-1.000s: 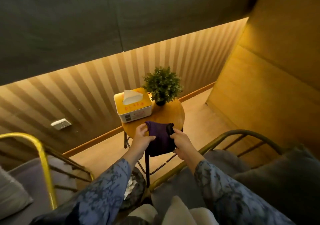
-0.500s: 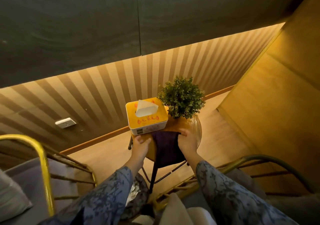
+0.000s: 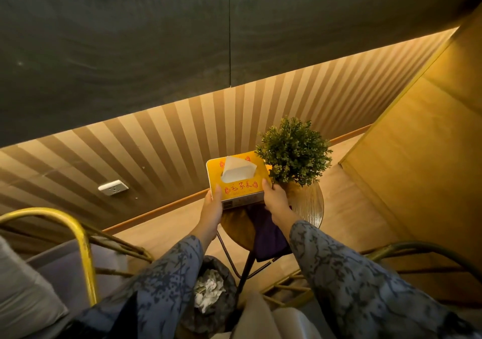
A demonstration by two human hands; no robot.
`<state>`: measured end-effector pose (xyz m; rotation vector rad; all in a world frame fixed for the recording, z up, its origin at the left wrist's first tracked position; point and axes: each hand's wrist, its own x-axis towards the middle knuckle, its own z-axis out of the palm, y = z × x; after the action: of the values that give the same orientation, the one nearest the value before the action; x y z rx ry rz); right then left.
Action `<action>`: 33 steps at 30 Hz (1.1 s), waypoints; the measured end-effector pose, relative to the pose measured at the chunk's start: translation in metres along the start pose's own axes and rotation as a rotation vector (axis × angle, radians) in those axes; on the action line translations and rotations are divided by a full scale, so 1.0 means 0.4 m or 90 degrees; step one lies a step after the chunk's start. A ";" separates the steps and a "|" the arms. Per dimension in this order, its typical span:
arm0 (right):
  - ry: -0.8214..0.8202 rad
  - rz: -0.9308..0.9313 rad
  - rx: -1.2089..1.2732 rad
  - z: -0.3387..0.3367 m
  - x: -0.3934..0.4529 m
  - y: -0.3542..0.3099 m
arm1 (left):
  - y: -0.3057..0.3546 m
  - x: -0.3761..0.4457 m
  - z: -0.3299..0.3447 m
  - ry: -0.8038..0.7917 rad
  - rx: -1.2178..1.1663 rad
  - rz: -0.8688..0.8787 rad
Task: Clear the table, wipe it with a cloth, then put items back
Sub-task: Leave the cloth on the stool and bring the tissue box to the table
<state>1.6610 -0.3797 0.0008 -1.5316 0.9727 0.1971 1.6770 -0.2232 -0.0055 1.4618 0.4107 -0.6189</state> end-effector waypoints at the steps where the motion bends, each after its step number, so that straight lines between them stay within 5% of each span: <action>1: -0.014 0.001 0.020 0.000 -0.004 0.002 | -0.012 0.002 -0.002 -0.002 0.005 0.008; 13: -0.164 -0.051 0.126 0.026 -0.147 0.038 | -0.100 -0.160 -0.056 0.129 -0.161 0.004; 23: -0.218 -0.138 0.190 0.004 -0.333 0.099 | -0.126 -0.382 -0.099 0.222 -0.125 0.170; 33: -0.400 -0.208 0.143 0.059 -0.602 0.211 | -0.240 -0.698 -0.219 0.388 -0.242 0.261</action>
<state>1.4629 -0.2404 0.0842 -1.2782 0.2336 0.3011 1.4096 -0.0978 0.0815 1.2896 0.6369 0.2414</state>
